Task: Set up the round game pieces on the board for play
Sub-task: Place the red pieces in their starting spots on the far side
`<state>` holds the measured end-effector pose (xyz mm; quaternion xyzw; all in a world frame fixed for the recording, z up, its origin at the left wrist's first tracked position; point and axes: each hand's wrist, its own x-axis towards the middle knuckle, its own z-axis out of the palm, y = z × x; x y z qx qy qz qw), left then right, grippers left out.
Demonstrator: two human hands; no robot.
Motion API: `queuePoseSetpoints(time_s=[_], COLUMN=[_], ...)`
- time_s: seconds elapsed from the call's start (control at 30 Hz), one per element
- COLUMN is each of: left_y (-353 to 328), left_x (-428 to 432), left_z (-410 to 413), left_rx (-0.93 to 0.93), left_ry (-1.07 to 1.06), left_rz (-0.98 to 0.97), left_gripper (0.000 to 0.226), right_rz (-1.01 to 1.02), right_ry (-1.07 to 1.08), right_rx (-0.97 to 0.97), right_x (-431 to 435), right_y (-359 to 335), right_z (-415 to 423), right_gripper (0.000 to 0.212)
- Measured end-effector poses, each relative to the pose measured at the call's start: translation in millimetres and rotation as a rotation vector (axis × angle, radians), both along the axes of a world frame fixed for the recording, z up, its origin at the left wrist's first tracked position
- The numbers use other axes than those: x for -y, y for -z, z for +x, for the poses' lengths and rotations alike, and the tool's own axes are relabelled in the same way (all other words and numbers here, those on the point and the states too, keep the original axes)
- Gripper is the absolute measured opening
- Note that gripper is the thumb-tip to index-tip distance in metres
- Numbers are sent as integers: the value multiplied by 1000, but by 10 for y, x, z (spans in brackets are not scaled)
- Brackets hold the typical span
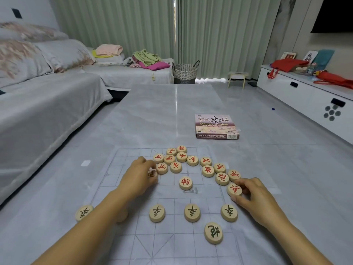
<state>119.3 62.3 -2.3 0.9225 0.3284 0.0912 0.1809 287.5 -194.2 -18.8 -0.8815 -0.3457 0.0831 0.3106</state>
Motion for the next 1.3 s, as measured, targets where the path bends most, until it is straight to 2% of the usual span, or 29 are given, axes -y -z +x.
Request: queuePoseSetpoints(time_s=[0.07, 0.17, 0.4, 0.6, 0.7, 0.83, 1.0, 1.07, 1.17, 1.23, 1.3], left_y=[0, -12, -20, 74, 132, 163, 184, 187, 119, 107, 190], left_x=[-97, -173, -203, -149, -228, -346, -572, -683, -816, -960, -1141], left_z=[-40, -17, 303, 501, 348, 41, -210, -283, -431, -583, -751], left_rx=[-31, -63, -149, -329, -294, -279, -252, -231, 30, 91, 6], left_ry=[-70, -41, 163, 430, 442, 481, 505, 508, 387, 235, 183], left_rz=[-58, -139, -16, 60, 52, 70, 75, -7, -261, -299, -161], left_gripper=[43, 53, 69, 49, 46, 78, 69, 61, 54, 67, 98], right_rz=[4, 15, 104, 140, 76, -65, -190, -209, -184, -235, -298], right_ry=[4, 11, 20, -47, -172, -340, -376, -388, -457, -578, -706], right_rx=[-13, -40, -50, -61, -16, 154, 310, 328, 296, 306, 369], right_x=[1, -1, -32, -160, -349, -671, -889, -905, -937, -995, -1082], right_y=[13, 23, -40, -132, -177, -181, -204, -235, -293, -302, -281], right_z=[3, 9, -29, -52, -47, -81, -109, -98, -79, -88, -134], right_gripper=[41, 41, 30, 32, 31, 38, 40, 47, 55, 55, 50])
